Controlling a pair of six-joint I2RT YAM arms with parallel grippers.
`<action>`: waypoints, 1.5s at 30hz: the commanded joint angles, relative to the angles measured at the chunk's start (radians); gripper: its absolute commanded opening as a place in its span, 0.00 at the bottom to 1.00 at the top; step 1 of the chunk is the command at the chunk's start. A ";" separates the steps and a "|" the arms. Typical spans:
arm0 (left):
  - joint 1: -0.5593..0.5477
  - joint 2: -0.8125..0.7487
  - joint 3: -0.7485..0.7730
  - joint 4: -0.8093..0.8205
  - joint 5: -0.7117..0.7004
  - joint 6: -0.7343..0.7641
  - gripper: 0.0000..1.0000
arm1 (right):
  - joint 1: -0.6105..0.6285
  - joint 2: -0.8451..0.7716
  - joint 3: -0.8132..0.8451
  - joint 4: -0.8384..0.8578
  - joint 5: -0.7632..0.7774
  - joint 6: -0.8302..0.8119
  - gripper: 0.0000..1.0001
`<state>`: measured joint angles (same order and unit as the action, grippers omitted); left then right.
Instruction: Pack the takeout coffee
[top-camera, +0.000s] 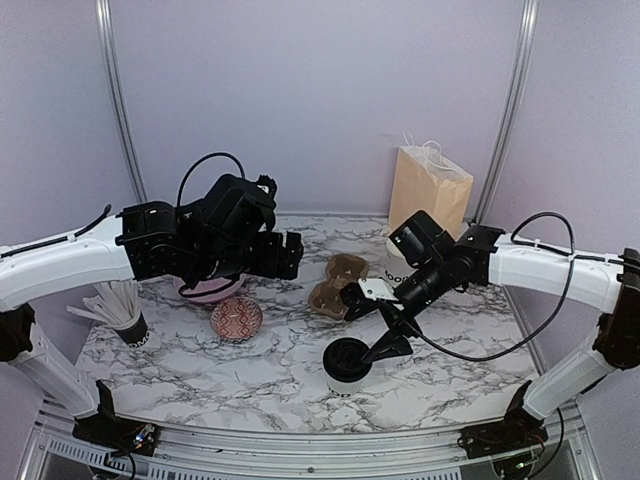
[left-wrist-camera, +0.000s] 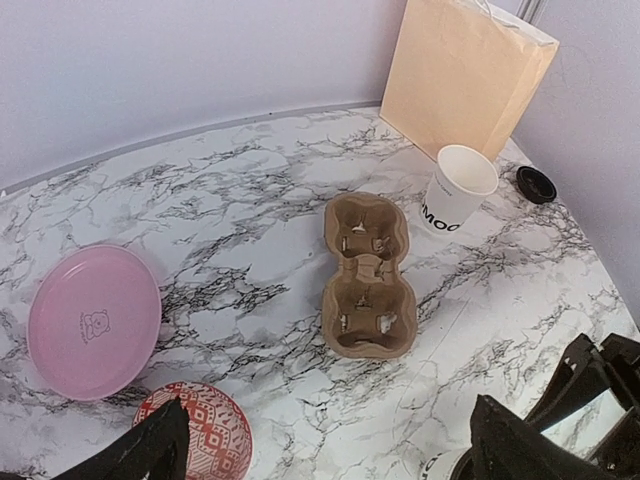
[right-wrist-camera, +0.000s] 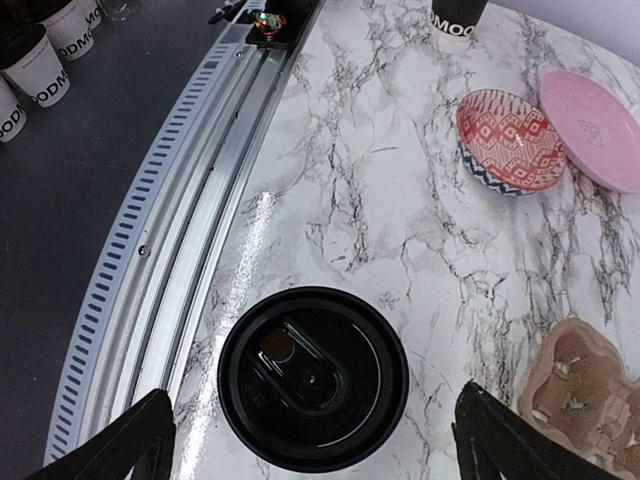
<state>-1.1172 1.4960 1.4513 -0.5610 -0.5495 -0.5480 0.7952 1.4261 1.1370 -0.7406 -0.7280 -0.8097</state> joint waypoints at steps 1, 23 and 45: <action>0.008 -0.029 -0.027 0.036 -0.020 0.010 0.99 | 0.045 0.037 0.039 0.006 0.067 -0.008 0.94; 0.011 -0.026 -0.097 0.082 0.033 -0.010 0.98 | 0.092 0.137 0.032 -0.019 0.121 -0.009 0.89; 0.013 -0.003 -0.093 0.085 0.069 -0.020 0.97 | 0.108 0.116 -0.008 0.011 0.188 0.018 0.70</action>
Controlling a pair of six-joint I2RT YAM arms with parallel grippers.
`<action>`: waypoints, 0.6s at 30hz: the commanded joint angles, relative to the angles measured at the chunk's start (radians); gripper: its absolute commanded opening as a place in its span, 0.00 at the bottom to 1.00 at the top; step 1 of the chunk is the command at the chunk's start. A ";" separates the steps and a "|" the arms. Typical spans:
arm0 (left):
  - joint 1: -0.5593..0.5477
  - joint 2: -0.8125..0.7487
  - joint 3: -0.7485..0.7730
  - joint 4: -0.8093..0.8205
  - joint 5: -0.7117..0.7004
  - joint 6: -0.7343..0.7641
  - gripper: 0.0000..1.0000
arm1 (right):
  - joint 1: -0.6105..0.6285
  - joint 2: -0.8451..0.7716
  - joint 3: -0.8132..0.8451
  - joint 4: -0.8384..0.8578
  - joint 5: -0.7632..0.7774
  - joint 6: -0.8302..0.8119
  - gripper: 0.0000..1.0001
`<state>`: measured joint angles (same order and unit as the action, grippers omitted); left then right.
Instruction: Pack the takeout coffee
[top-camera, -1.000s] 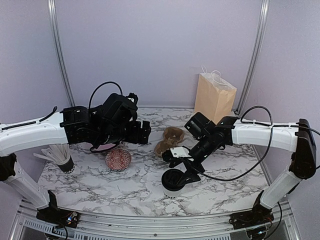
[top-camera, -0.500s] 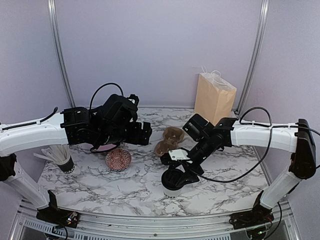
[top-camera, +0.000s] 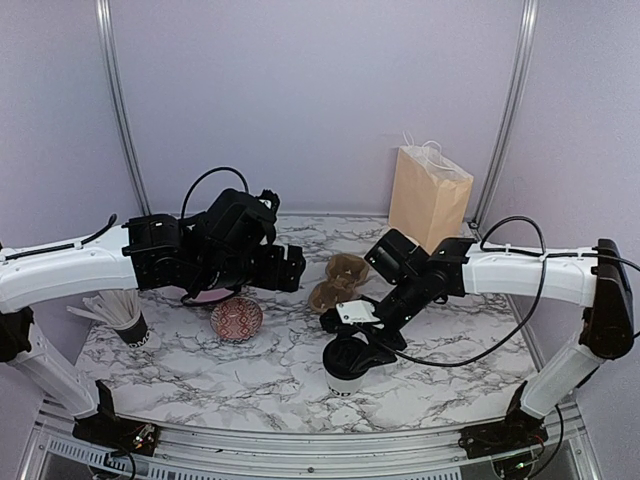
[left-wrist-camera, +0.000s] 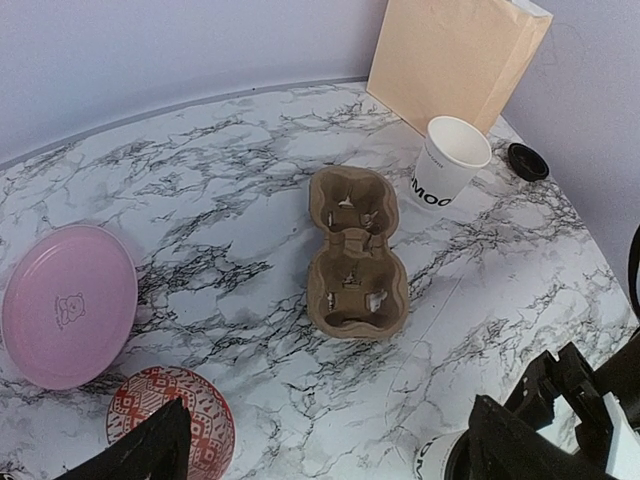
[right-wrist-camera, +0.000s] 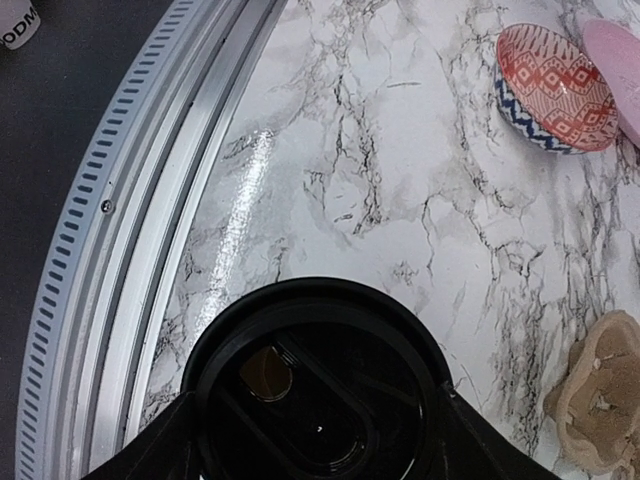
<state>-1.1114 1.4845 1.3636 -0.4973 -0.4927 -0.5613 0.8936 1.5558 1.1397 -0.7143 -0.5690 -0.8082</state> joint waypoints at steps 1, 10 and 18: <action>0.007 0.009 -0.005 0.021 0.014 -0.005 0.97 | 0.010 -0.018 -0.007 -0.017 0.029 0.019 0.69; 0.007 0.010 -0.006 0.022 0.020 -0.004 0.97 | -0.030 -0.122 -0.001 -0.059 0.087 0.057 0.65; 0.007 0.009 -0.006 0.023 0.021 0.001 0.97 | -0.403 -0.207 -0.012 -0.118 0.085 -0.018 0.64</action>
<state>-1.1114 1.4887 1.3636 -0.4969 -0.4717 -0.5613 0.6624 1.3888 1.1339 -0.7872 -0.5060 -0.7868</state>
